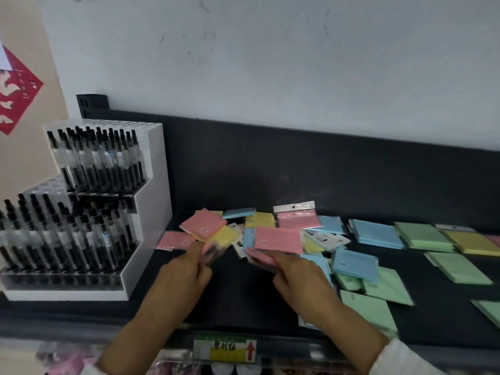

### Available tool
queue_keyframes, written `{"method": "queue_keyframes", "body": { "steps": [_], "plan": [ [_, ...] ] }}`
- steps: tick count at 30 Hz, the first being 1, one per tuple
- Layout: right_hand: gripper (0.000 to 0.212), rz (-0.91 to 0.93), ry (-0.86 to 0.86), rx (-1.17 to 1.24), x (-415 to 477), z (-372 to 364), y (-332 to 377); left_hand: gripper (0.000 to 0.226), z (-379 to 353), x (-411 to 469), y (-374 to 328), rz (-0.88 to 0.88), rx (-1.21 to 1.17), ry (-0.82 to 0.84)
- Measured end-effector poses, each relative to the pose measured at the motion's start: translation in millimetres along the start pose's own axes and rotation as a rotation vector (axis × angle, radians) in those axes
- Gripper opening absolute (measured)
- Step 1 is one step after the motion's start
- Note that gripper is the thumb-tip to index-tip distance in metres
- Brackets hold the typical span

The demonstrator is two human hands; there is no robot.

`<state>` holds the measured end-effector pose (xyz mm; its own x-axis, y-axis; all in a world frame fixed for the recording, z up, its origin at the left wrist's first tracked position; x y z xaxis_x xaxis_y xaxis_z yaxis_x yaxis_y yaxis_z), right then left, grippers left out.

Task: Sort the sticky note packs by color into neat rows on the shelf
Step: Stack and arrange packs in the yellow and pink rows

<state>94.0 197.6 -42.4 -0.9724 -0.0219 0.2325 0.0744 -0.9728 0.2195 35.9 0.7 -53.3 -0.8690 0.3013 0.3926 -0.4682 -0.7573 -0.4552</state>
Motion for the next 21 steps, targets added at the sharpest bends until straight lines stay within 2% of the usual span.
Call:
{"method": "queue_keyframes", "body": {
  "steps": [3, 7, 11, 16, 21],
  "plan": [
    [0.045, -0.012, -0.083, 0.09, -4.4, 13.3, -1.5, 0.025, 3.6, -2.4, -13.4, 0.009, -0.071, -0.105],
    [0.045, 0.02, -0.143, 0.116, -14.9, 28.7, -6.2, 0.024, 7.3, -11.0, -38.3, 0.001, -0.059, -0.161],
    [0.045, 0.059, -0.191, 0.112, -34.2, 43.0, -22.6, 0.014, 10.8, -15.3, -76.7, -0.119, -0.047, -0.275],
    [0.046, 0.05, -0.225, 0.111, -71.8, 67.1, -69.1, 0.011, -7.1, -14.3, -125.0, -0.089, -0.046, -0.223],
    [0.05, -0.003, -0.259, 0.154, -116.5, 93.4, -124.4, 0.014, -35.1, -23.2, -192.2, -0.185, -0.028, -0.14]
  ]
}}
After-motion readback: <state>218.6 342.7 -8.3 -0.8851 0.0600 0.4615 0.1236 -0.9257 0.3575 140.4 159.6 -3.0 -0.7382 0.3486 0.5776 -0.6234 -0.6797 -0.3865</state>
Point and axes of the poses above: each hand's wrist, its own x-axis towards the middle knuckle, its own z-axis out of the back of the hand, y = z × x, the point moved 4 cm from there along x, towards the middle knuckle, and after that the axes turned 1 degree about -x, right-handed, at the moved point
